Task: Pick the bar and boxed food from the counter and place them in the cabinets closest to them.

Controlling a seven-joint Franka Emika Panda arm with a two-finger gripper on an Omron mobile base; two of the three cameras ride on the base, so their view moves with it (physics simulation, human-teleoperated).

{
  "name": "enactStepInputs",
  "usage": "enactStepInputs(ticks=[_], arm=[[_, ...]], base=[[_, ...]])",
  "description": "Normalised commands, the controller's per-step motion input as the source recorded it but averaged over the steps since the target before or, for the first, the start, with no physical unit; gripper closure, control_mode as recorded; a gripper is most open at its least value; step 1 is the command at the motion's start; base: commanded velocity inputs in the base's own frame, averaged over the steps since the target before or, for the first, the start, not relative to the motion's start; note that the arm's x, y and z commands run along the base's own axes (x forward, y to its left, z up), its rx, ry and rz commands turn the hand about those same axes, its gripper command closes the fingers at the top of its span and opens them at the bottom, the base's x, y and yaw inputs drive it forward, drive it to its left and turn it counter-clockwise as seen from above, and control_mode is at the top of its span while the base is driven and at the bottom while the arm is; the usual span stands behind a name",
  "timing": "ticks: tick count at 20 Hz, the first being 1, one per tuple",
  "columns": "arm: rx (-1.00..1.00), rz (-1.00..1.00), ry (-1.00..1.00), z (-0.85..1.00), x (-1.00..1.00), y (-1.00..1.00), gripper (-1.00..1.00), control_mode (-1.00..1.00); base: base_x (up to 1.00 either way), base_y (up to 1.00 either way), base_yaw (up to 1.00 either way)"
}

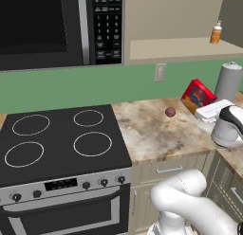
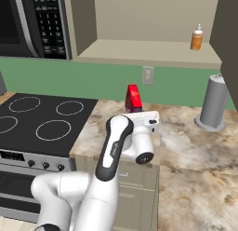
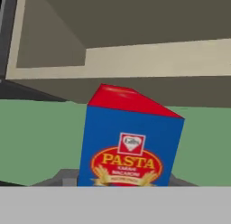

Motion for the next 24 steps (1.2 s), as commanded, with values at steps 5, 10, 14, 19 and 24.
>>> enactStepInputs(ticks=[5,10,14,19,24], arm=[[-0.05,-0.19,0.00,0.62,0.00,0.27,1.00,-1.00],[-0.05,-0.18,0.06,0.60,-0.07,0.21,1.00,-1.00],[-0.01,-0.07,0.03,0.10,-0.02,0.02,1.00,-1.00],[0.01,0.00,0.00,0.22,-0.22,-0.01,1.00,-1.00],[0.05,-0.02,0.00,0.66,-0.44,-0.01,1.00,-1.00]], base=[[0.00,0.00,0.00],[0.00,0.00,0.00],[0.00,0.00,0.00],[0.00,0.00,0.00],[0.00,0.00,0.00]])
